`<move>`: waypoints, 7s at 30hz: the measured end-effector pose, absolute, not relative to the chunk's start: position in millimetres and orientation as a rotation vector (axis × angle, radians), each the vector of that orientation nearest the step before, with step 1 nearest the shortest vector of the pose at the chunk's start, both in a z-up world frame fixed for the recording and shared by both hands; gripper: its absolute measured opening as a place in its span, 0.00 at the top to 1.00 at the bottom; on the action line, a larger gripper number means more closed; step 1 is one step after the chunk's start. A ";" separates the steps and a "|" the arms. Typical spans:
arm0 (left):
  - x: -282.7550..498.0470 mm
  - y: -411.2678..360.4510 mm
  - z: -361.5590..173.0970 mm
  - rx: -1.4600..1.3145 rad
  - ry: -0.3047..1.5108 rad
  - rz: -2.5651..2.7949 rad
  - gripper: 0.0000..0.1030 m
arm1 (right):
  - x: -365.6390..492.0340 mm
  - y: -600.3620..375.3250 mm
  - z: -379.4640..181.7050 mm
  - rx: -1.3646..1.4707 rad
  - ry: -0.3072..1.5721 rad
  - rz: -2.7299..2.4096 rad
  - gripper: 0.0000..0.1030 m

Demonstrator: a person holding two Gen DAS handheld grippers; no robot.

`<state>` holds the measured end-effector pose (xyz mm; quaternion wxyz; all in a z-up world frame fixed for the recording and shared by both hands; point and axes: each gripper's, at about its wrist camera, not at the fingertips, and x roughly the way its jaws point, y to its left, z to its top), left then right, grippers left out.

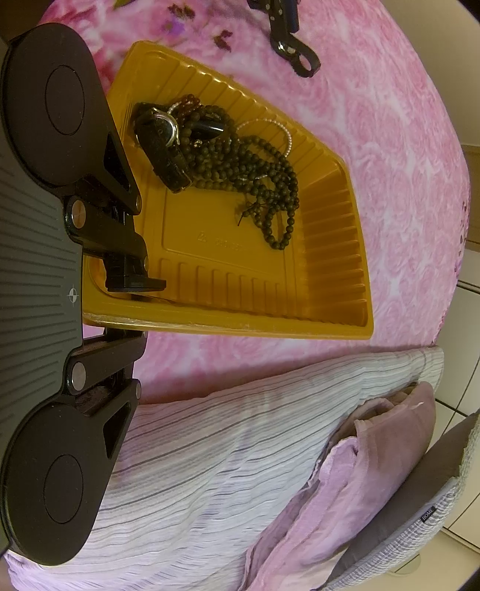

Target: Organize jewelry

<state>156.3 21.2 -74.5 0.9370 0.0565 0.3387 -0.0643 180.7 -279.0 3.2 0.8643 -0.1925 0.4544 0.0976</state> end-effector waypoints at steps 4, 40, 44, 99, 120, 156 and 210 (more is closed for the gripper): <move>163.1 18.6 -75.4 0.123 0.685 -0.131 0.79 | 180.8 -279.2 3.0 -0.403 0.953 0.204 0.96; 163.1 6.7 -14.7 0.168 0.592 -0.181 0.82 | 181.5 -281.5 1.7 -0.403 0.952 0.205 0.96; 161.3 4.4 -10.9 0.163 0.592 -0.193 0.82 | 181.0 -280.5 2.8 -0.401 0.951 0.207 0.96; 166.7 -59.0 2.0 0.014 0.684 -0.432 0.71 | 184.8 -313.9 -19.4 -0.259 0.979 0.233 0.96; 115.6 -13.1 -20.6 -0.057 0.756 -0.243 0.48 | 183.7 -381.8 -42.5 0.164 0.931 0.330 0.95; 15.3 -11.8 -16.5 -0.159 0.877 -0.015 0.00 | 51.2 -256.6 -0.1 0.081 0.927 0.296 0.33; 5.8 -21.9 -15.4 -0.131 0.875 0.063 0.00 | 40.5 -230.8 5.8 0.036 0.896 0.354 0.33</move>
